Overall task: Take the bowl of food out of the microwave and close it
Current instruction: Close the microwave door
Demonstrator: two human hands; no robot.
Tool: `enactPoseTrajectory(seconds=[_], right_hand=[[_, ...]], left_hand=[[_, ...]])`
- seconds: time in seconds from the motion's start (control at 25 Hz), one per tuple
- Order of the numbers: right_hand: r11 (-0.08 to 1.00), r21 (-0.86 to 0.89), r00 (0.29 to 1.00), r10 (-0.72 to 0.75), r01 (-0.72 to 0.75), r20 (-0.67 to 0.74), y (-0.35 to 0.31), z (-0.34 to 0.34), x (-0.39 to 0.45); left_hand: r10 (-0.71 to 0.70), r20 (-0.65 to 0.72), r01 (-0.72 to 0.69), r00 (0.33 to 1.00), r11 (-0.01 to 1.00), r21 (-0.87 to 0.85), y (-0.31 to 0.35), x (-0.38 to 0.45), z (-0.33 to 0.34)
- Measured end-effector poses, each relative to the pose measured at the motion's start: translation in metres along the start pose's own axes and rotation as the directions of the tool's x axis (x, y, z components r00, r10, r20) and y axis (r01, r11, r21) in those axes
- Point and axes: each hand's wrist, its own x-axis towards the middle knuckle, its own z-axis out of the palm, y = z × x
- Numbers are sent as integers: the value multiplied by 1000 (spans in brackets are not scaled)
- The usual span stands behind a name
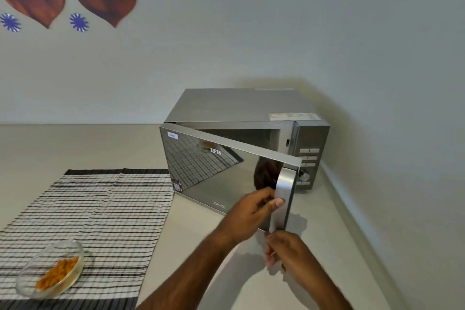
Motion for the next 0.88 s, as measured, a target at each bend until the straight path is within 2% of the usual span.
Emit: enactPoseTrajectory(seconds=[0.12,0.2,0.4,0.52,0.6,0.72,0.88], right_hand=[[996,-73,981,-55,42,-184,3,-32,8],[994,-99,965,-75,52,-249,7,-43,19],[998,-4,976,-69,70,-208,-4,-55,53],[995,81,982,79,-66,-173,-12,-56,77],[983,151,976,132,-106,-174,-17,-58,91],[977,183,973,142,-109,-182,-22,-64,106],[993,114,975,51,-26,-216,-22,-68,119]], left_hand=[[-22,-37,25,999,998,62,2,26,10],[-43,-52,48,998,994,94,3,42,15],[-86,-76,95,993,987,132,8,75,22],[-83,-107,100,991,982,162,9,92,26],[-82,-131,103,988,980,167,11,100,25],[-99,-147,124,984,976,177,12,116,26],[-112,-163,140,980,976,167,10,133,26]])
